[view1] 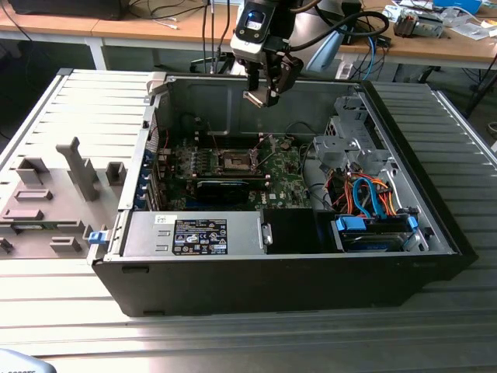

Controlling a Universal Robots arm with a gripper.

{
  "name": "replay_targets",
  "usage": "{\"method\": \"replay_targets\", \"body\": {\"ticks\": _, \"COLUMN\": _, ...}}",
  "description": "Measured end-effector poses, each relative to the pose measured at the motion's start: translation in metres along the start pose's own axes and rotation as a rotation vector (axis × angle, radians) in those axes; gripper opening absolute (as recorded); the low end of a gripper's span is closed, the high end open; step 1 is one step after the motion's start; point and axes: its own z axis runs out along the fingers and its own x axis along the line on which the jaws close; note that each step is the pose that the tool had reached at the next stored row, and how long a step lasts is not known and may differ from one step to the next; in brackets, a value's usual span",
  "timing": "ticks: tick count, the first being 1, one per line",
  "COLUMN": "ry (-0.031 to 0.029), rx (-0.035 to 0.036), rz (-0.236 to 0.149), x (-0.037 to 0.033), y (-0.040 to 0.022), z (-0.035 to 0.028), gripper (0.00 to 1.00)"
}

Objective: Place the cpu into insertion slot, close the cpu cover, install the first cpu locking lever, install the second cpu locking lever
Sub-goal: 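Place the cpu into insertion slot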

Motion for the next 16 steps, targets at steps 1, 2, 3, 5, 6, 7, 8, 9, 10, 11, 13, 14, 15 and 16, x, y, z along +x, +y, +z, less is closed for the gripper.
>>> {"method": "replay_targets", "body": {"ticks": 1, "ry": -0.0001, "rx": 0.0000, "rz": 0.001, "x": 0.0000, "y": 0.0000, "z": 0.0000, "gripper": 0.55}}
{"method": "replay_targets", "body": {"ticks": 2, "ry": -0.0001, "rx": -0.0001, "rz": 0.001, "x": 0.0000, "y": 0.0000, "z": 0.0000, "gripper": 0.55}}
{"method": "replay_targets", "body": {"ticks": 3, "ry": -0.0002, "rx": -0.0001, "rz": 0.002, "x": 0.0000, "y": 0.0000, "z": 0.0000, "gripper": 0.55}}
{"method": "replay_targets", "body": {"ticks": 5, "ry": -0.0002, "rx": -0.0002, "rz": 0.003, "x": 0.0000, "y": 0.0000, "z": 0.0000, "gripper": 0.55}}
{"method": "replay_targets", "body": {"ticks": 6, "ry": -0.0003, "rx": -0.0002, "rz": 0.004, "x": 0.0000, "y": 0.0000, "z": 0.0000, "gripper": 0.55}}
{"method": "replay_targets", "body": {"ticks": 7, "ry": -0.0003, "rx": -0.0003, "rz": 0.005, "x": 0.0000, "y": 0.0000, "z": 0.0000, "gripper": 0.55}}
{"method": "replay_targets", "body": {"ticks": 8, "ry": -0.0004, "rx": -0.0003, "rz": 0.005, "x": 0.0000, "y": 0.0000, "z": 0.0000, "gripper": 0.55}}
{"method": "replay_targets", "body": {"ticks": 9, "ry": -0.0004, "rx": -0.0003, "rz": 0.006, "x": 0.0000, "y": 0.0000, "z": 0.0000, "gripper": 0.55}}
{"method": "replay_targets", "body": {"ticks": 10, "ry": -0.0005, "rx": -0.0004, "rz": 0.007, "x": 0.0000, "y": 0.0000, "z": 0.0000, "gripper": 0.55}}
{"method": "replay_targets", "body": {"ticks": 11, "ry": -0.0005, "rx": -0.0004, "rz": 0.007, "x": 0.0000, "y": 0.0000, "z": 0.0000, "gripper": 0.55}}
{"method": "replay_targets", "body": {"ticks": 13, "ry": -0.0006, "rx": -0.0004, "rz": 0.009, "x": 0.0000, "y": 0.0000, "z": 0.0000, "gripper": 0.55}}
{"method": "replay_targets", "body": {"ticks": 14, "ry": -0.0007, "rx": -0.0005, "rz": 0.009, "x": 0.0000, "y": 0.0000, "z": 0.0000, "gripper": 0.55}}
{"method": "replay_targets", "body": {"ticks": 15, "ry": -0.0007, "rx": -0.0005, "rz": 0.010, "x": 0.0000, "y": 0.0000, "z": 0.0000, "gripper": 0.55}}
{"method": "replay_targets", "body": {"ticks": 16, "ry": -0.0007, "rx": -0.0005, "rz": 0.010, "x": 0.0000, "y": 0.0000, "z": 0.0000, "gripper": 0.55}}
